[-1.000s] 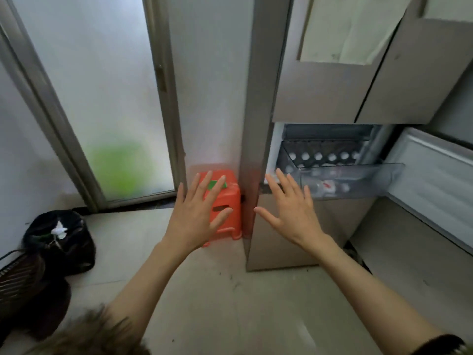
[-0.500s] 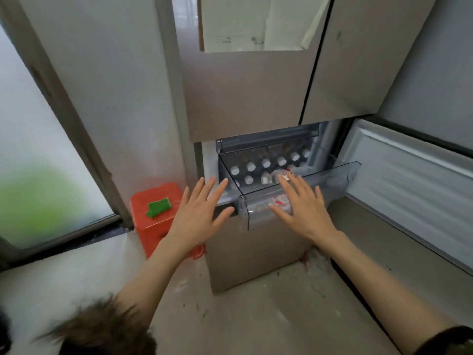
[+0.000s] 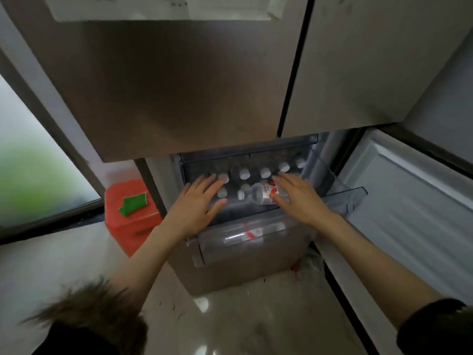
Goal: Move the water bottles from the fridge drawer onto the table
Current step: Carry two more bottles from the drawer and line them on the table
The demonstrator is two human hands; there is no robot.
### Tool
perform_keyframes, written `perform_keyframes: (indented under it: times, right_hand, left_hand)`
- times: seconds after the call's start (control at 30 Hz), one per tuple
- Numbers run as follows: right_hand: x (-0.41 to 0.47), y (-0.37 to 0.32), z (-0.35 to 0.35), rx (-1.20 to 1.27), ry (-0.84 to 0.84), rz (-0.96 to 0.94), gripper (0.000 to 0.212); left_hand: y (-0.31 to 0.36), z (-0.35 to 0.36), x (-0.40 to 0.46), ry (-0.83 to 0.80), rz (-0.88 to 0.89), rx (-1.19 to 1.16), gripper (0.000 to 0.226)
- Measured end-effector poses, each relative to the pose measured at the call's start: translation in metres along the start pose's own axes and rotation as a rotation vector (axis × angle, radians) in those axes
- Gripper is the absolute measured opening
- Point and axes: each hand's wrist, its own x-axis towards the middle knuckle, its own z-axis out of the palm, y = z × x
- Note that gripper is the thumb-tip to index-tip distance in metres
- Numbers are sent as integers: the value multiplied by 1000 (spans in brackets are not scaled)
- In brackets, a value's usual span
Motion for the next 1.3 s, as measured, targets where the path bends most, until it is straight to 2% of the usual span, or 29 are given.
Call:
perform_keyframes:
  times: [0.17,0.3,0.43,0.5,0.63,0.73,0.83,0.97,1.13,1.3]
  right_hand:
    - [53,47,6,59,-241,-52,47]
    - [89,64,20,-3,-395,-73,46]
    - [116,73,41,-62,-458,-100,45]
    - [124,78,51,-84,-485,-90,50]
    - [134,87,71,-162,-453,-124,59]
    - [137,93,75,-166,-412,-152,60]
    - [139,98,78,-157,-405,-145,62]
    - [139,100,80,-149,-395,-138,62]
    - [138,101,78,-150,-399,-141,65]
    - [136,102,82,-176,-360,-144,66]
  left_hand:
    - [13,21,35,-36,-78,-20,79]
    - [9,30,49,-119,-114,-33,80]
    - [6,37,64,-187,-128,-24,59]
    - [6,38,71,-247,-163,-21,56]
    - [1,46,88,-409,-208,-174,51]
    - [5,56,102,-666,-306,-458,48]
    - [10,72,109,-840,-351,-476,48]
    - [14,92,111,-918,-301,-474,41]
    - [12,100,113,-1006,-272,-350,44]
    - [8,96,119,-929,-305,-429,44]
